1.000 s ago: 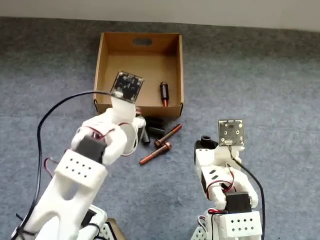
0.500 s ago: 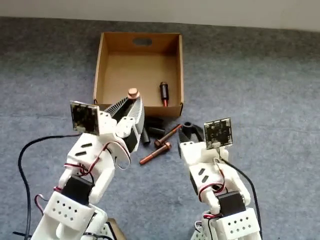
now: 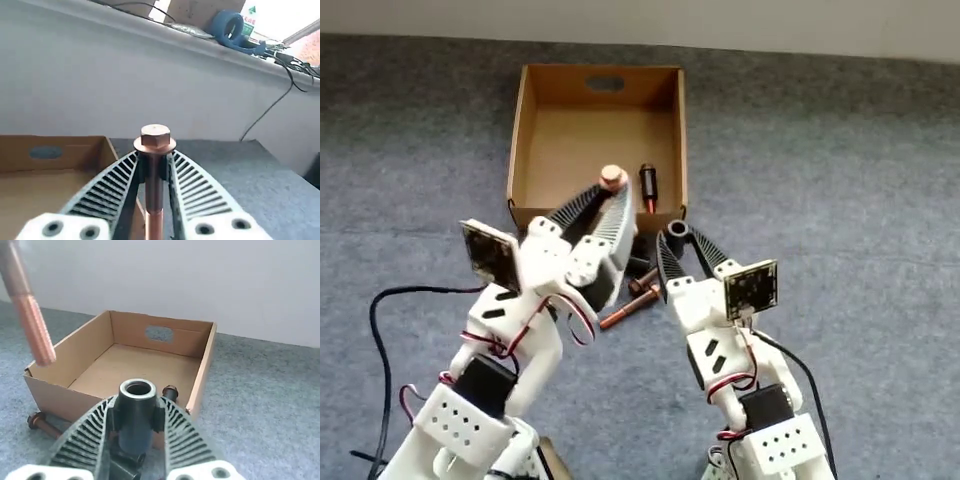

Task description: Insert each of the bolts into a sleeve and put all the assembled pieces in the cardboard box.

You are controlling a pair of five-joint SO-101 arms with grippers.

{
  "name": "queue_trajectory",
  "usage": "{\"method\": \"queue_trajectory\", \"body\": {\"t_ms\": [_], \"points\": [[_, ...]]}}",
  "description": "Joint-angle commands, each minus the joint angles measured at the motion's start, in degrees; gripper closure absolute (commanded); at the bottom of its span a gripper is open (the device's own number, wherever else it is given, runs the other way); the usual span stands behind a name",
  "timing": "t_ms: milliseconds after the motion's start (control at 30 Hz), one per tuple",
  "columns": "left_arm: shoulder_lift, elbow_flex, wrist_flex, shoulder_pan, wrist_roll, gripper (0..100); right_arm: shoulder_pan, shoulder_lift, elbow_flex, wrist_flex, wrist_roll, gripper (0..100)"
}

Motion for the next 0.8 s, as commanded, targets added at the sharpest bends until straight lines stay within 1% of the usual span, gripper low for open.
{"method": "queue_trajectory", "body": {"t_ms": [0,100,200,333,400,600,767], "points": [[-1.10,-1.45,-2.90,3.12,0.18,99,-0.22,-0.66,-0.48,-1.54,-0.35,99.3],[-1.01,-2.42,-5.01,3.47,0.18,99,0.84,-0.66,-0.04,-1.54,-0.35,99.3],[-1.01,-2.86,-5.10,3.91,0.18,99,2.24,-0.66,-0.13,-1.54,-0.35,99.3],[0.75,-3.82,-5.45,5.76,0.18,99,2.42,-0.66,-0.04,-1.54,-0.35,99.3],[4.44,-6.90,-5.45,6.20,0.18,99,2.42,-0.66,-0.04,-1.54,-0.26,99.3],[21.23,-16.22,-5.45,6.46,0.18,99,2.51,-0.66,0.04,-1.54,-0.26,99.3],[23.87,-16.92,-5.45,6.37,0.00,99,2.51,-0.66,0.04,-1.36,-0.26,99.3]]}}
